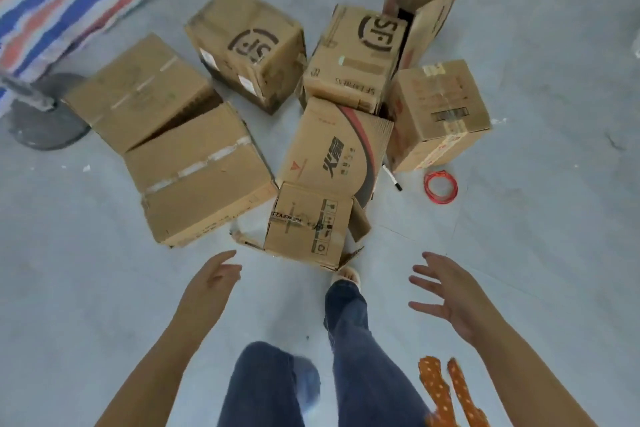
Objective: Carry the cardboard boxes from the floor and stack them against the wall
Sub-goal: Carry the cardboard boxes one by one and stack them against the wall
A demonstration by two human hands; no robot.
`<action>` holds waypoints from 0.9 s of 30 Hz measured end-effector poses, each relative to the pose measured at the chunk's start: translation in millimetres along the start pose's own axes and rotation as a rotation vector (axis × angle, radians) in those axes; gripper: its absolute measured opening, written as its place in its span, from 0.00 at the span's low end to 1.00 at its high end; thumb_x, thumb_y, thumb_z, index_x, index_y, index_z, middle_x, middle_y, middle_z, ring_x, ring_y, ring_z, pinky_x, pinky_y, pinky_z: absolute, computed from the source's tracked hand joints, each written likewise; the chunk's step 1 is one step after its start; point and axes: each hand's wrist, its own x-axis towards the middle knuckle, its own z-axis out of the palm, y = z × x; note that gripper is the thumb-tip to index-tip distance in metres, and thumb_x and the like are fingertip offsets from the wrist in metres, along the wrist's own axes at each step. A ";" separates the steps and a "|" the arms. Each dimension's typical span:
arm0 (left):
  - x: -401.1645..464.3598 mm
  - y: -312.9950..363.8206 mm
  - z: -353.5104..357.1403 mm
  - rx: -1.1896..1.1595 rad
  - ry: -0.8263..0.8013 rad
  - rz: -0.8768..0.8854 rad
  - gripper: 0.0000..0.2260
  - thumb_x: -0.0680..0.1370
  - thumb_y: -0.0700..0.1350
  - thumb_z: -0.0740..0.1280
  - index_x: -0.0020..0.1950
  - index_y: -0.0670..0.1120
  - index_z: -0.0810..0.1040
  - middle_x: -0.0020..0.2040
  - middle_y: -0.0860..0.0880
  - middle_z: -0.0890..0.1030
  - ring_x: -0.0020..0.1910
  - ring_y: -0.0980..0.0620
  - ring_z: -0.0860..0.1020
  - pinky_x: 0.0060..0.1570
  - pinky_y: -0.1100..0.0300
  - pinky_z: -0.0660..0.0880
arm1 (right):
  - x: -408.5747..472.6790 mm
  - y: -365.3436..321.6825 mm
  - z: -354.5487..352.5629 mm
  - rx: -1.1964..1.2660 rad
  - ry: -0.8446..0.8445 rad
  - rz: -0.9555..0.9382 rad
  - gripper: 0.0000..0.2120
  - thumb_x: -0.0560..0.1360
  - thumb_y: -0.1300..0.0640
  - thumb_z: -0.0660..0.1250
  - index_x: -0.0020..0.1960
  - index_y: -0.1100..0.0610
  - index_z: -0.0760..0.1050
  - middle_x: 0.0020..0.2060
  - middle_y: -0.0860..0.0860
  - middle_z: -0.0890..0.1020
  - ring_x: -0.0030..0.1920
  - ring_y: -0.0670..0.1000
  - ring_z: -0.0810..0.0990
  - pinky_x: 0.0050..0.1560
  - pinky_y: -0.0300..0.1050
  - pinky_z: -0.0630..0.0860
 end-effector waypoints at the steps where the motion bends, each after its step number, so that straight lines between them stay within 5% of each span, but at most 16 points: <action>1: 21.8 3.3 6.5 -0.024 -0.019 -0.054 0.11 0.82 0.41 0.59 0.64 0.48 0.72 0.52 0.49 0.79 0.55 0.49 0.76 0.58 0.56 0.70 | 22.2 -6.0 6.0 -0.036 -0.014 0.030 0.17 0.79 0.52 0.61 0.67 0.56 0.68 0.65 0.57 0.74 0.60 0.59 0.76 0.56 0.60 0.78; 5: 128.2 -10.9 42.5 -0.060 -0.083 -0.242 0.13 0.81 0.42 0.60 0.66 0.45 0.71 0.58 0.43 0.77 0.57 0.45 0.75 0.56 0.53 0.69 | 121.9 -1.2 37.9 -0.036 -0.015 0.212 0.19 0.77 0.52 0.64 0.67 0.54 0.66 0.67 0.57 0.70 0.59 0.59 0.75 0.49 0.59 0.78; 9: 242.2 -46.0 81.5 0.127 -0.123 -0.295 0.16 0.81 0.40 0.59 0.69 0.40 0.68 0.66 0.39 0.73 0.61 0.41 0.73 0.58 0.54 0.67 | 225.9 27.5 72.5 0.030 0.015 0.396 0.34 0.76 0.47 0.66 0.76 0.49 0.53 0.75 0.55 0.59 0.69 0.65 0.67 0.54 0.68 0.76; 13: 325.7 -63.8 107.9 0.326 -0.173 -0.302 0.25 0.80 0.54 0.60 0.75 0.47 0.61 0.72 0.44 0.68 0.68 0.43 0.68 0.64 0.53 0.65 | 296.8 60.3 107.4 -0.020 0.071 0.465 0.41 0.76 0.41 0.63 0.78 0.46 0.40 0.78 0.54 0.51 0.72 0.69 0.59 0.55 0.72 0.73; 15: 346.0 -70.8 119.3 0.282 -0.240 -0.285 0.25 0.80 0.56 0.58 0.75 0.49 0.60 0.69 0.46 0.70 0.64 0.45 0.71 0.57 0.54 0.67 | 315.3 68.9 122.7 -0.036 0.053 0.475 0.35 0.78 0.40 0.61 0.78 0.48 0.48 0.75 0.56 0.59 0.70 0.69 0.63 0.53 0.73 0.74; 19: 357.4 -82.4 133.3 0.075 -0.263 -0.328 0.23 0.80 0.59 0.56 0.71 0.50 0.63 0.60 0.50 0.76 0.54 0.50 0.77 0.41 0.57 0.71 | 318.4 76.8 148.4 0.007 -0.043 0.492 0.23 0.79 0.42 0.60 0.69 0.53 0.67 0.48 0.54 0.77 0.48 0.58 0.78 0.43 0.68 0.77; 23: 344.9 -83.2 130.6 -0.061 -0.255 -0.388 0.21 0.80 0.60 0.56 0.69 0.52 0.65 0.54 0.55 0.77 0.46 0.58 0.77 0.31 0.61 0.71 | 299.3 82.9 162.9 0.053 -0.087 0.438 0.23 0.79 0.36 0.54 0.67 0.47 0.69 0.49 0.46 0.80 0.47 0.50 0.79 0.34 0.55 0.76; 27: 311.5 -80.2 118.2 -0.177 -0.219 -0.407 0.22 0.79 0.59 0.59 0.70 0.53 0.64 0.59 0.53 0.77 0.52 0.54 0.77 0.40 0.56 0.75 | 266.4 73.9 172.6 0.014 -0.105 0.416 0.20 0.78 0.39 0.59 0.67 0.46 0.65 0.52 0.46 0.81 0.44 0.45 0.81 0.23 0.43 0.76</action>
